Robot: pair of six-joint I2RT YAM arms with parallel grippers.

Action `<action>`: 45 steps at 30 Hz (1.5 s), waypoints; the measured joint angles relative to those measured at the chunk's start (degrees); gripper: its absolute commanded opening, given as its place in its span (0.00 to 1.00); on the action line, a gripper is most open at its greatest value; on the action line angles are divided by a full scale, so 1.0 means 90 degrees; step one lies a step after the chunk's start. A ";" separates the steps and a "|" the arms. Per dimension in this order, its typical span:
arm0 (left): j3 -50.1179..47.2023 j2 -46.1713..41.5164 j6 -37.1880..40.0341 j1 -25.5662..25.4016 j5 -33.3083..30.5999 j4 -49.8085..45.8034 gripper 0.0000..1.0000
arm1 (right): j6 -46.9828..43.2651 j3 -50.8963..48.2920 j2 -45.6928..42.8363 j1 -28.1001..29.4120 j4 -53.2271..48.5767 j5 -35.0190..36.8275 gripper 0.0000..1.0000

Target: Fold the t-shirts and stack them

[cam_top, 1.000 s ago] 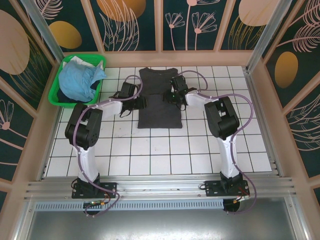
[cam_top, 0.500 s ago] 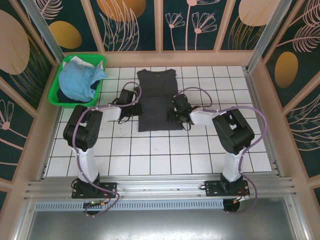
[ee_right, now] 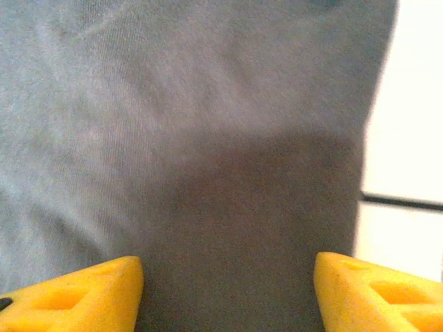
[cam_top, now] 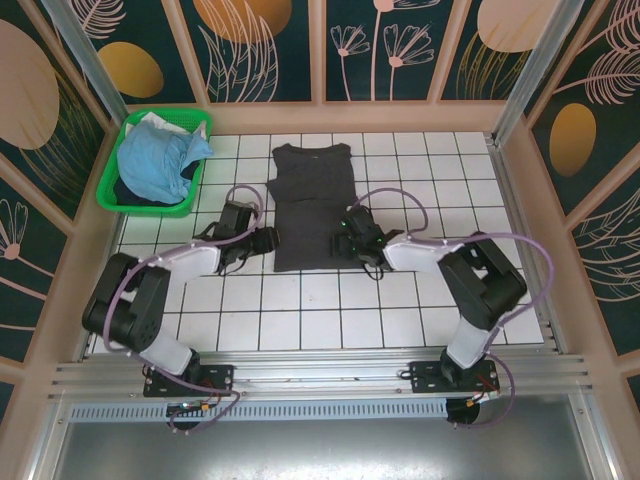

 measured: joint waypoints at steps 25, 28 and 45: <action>-0.1144 -0.0136 -0.0780 -0.0648 0.0406 0.0923 0.18 | 0.0622 -0.1360 -0.0777 -0.0427 0.0597 -0.1224 0.36; -0.1107 -0.0126 -0.0760 -0.0648 0.0493 0.0923 0.01 | 0.0648 -0.1280 -0.0692 -0.0437 0.0600 -0.1248 0.10; -0.1100 -0.2523 -0.0699 -0.0648 0.0515 0.0347 0.00 | 0.0746 -0.1234 -0.2917 -0.0180 0.0464 -0.1273 0.00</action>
